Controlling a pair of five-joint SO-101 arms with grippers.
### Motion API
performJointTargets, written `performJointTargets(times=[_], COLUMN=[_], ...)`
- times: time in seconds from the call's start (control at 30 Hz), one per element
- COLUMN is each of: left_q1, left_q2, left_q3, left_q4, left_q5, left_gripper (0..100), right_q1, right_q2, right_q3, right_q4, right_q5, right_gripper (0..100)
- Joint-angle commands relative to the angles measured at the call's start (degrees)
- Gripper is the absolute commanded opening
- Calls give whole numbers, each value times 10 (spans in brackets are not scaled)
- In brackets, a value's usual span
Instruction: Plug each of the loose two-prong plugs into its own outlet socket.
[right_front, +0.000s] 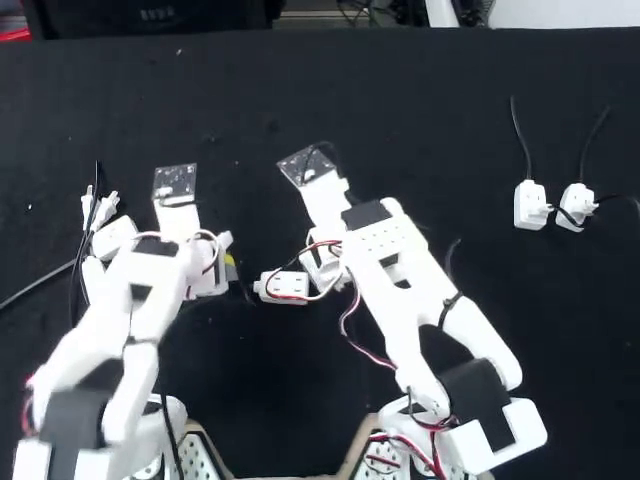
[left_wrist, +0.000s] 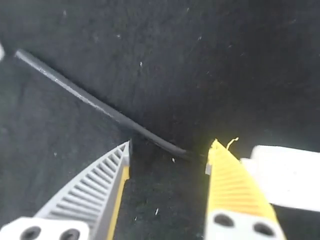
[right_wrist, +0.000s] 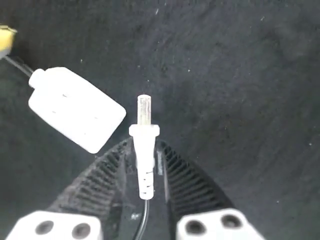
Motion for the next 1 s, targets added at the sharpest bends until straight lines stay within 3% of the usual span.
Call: performJointTargets(times=[0.0, 0.17, 0.37, 0.6, 0.8, 0.97], left_q1=[2, 2, 3, 7, 54, 51], left_q2=[-167, -271, -277, -277, -277, -278], left_q3=[83, 143, 145, 145, 149, 151], left_q4=[-35, -55, -55, -55, -54, -55], left_q5=[0, -1, 0, 0, 0, 0], left_gripper=[252, 252, 252, 252, 252, 252], right_q1=[-17, 32, 85, 71, 72, 73], right_q2=[-51, -93, -42, -23, -19, -21], right_q3=[-4, 83, 122, 124, 125, 129], right_q4=[-17, -104, -196, -130, -140, -139], right_q5=[27, 44, 100, 101, 104, 102], right_gripper=[11, 11, 12, 132, 76, 37])
